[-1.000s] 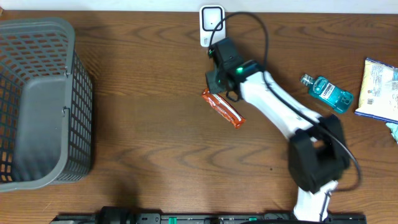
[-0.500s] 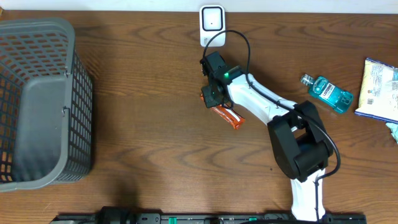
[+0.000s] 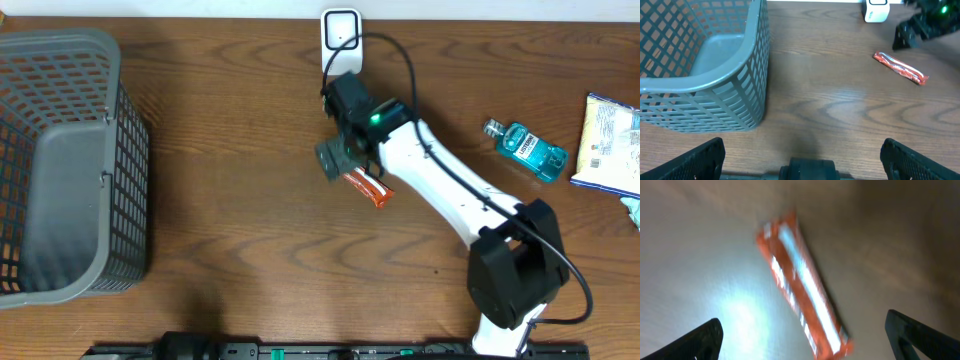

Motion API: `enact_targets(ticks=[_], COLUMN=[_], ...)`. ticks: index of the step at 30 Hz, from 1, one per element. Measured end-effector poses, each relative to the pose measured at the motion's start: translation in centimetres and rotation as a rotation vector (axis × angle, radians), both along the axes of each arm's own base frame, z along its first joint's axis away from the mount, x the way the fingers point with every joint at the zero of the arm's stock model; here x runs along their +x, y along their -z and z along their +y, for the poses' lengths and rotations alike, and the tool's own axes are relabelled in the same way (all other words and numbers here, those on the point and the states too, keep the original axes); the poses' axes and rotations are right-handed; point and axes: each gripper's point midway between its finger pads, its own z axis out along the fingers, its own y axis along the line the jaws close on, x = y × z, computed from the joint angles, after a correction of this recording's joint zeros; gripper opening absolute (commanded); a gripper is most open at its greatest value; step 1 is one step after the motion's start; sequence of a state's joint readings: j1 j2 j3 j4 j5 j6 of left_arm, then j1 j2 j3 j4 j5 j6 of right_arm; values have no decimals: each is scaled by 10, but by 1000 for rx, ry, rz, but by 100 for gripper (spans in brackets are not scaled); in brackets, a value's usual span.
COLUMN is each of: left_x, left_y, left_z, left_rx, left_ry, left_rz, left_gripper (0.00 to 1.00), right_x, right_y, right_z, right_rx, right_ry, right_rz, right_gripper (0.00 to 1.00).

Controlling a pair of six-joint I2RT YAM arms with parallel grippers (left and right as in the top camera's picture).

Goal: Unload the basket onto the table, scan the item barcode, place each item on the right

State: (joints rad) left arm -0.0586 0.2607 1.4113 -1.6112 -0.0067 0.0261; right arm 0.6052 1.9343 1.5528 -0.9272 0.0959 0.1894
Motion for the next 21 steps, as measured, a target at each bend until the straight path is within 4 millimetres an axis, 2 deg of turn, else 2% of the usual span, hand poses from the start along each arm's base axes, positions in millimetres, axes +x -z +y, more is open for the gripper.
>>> enact_targets(ticks=[2,4,5,8,10,14,18,21], left_x=[0,0,0,0,0,0,0,0], left_y=[0,0,0,0,0,0,0,0], left_z=[0,0,0,0,0,0,0,0], left_rx=[-1,0,0,0,0,0,0,0], left_ry=[0,0,0,0,0,0,0,0], left_rz=[0,0,0,0,0,0,0,0], left_gripper=[99,99,99,99,99,99,99,99], right_x=[-11,-14,-12,-5,-4,-8,-22,-25], right_y=[9,13,13,13,18,44,75,79], right_z=[-2,-4,-5,-8,-15,-21,-21,-20], right_rx=[-5,12,23,32,-6,-116,-179,-179], right_ry=[11,32,40,26,10,-30,-60,-48], right_rz=[54,79,83,69,55,21,49,54], right_gripper=[95,93,88,89,93,92,92,93])
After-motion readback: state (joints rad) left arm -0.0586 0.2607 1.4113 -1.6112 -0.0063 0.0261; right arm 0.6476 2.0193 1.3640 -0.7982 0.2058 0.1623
